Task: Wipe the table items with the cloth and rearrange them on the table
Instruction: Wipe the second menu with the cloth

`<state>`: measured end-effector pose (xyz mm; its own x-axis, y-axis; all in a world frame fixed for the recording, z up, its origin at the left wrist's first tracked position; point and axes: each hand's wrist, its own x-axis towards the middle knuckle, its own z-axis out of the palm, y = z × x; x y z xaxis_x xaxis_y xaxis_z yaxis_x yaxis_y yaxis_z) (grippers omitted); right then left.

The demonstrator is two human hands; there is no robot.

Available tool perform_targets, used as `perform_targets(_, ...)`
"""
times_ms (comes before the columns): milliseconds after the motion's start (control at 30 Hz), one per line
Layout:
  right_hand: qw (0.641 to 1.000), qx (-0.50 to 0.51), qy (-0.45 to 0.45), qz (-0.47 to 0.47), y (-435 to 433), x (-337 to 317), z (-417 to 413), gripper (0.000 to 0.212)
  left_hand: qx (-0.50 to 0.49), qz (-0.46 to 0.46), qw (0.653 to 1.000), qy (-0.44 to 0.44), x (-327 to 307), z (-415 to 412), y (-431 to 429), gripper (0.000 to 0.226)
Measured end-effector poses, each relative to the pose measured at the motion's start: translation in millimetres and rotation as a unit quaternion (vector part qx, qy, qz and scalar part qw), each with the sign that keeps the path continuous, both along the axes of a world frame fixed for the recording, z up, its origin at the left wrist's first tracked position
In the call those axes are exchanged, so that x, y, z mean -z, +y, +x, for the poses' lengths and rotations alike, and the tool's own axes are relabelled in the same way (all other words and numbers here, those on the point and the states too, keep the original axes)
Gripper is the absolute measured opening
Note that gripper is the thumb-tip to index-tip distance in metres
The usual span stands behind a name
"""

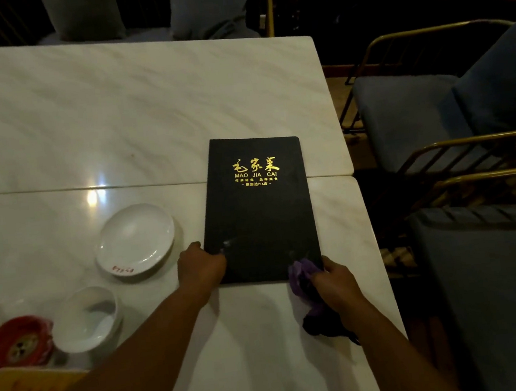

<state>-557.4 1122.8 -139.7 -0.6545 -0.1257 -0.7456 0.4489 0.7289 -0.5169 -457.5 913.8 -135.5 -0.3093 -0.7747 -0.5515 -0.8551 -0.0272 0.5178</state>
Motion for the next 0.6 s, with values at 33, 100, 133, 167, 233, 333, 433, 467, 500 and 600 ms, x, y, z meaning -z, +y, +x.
perform_targets(33, 1.0, 0.002, -0.002, -0.004, 1, -1, 0, 0.057, -0.016, 0.021, 1.0, 0.007, -2, 1, -3, 0.057)
perform_targets(100, 1.0, 0.007, -0.005, -0.017, 3, -4, 0, 0.052, -0.054, 0.074, 0.995, 0.034, -2, 4, -10, 0.035)
perform_targets(133, 1.0, 0.009, -0.005, -0.024, 6, -5, 0, 0.049, -0.076, 0.104, 0.99, 0.055, -1, 6, -13, 0.024)
perform_targets(167, 1.0, 0.011, -0.005, -0.027, 9, -7, 2, 0.049, -0.097, 0.134, 0.983, 0.079, -1, 10, -14, 0.017)
perform_targets(233, 1.0, 0.014, -0.006, -0.027, 18, -9, 6, 0.052, -0.121, 0.19, 0.967, 0.118, -1, 18, -12, 0.025)
perform_targets(333, 0.999, 0.02, -0.021, -0.029, 35, -9, 15, 0.046, -0.122, 0.233, 0.955, 0.134, 3, 37, -3, 0.037)
perform_targets(433, 0.999, 0.016, -0.035, -0.034, 52, -18, 31, 0.035, -0.131, 0.256, 0.944, 0.16, 10, 61, 3, 0.044)
perform_targets(467, 0.999, 0.01, -0.039, -0.035, 59, -21, 38, 0.036, -0.131, 0.263, 0.941, 0.17, 11, 68, 5, 0.046)
perform_targets(500, 0.998, 0.007, -0.042, -0.038, 65, -24, 46, 0.037, -0.131, 0.267, 0.938, 0.18, 10, 74, 8, 0.047)
perform_targets(600, 0.999, -0.013, -0.037, -0.038, 82, -27, 70, 0.037, -0.103, 0.271, 0.939, 0.185, 4, 91, 18, 0.044)
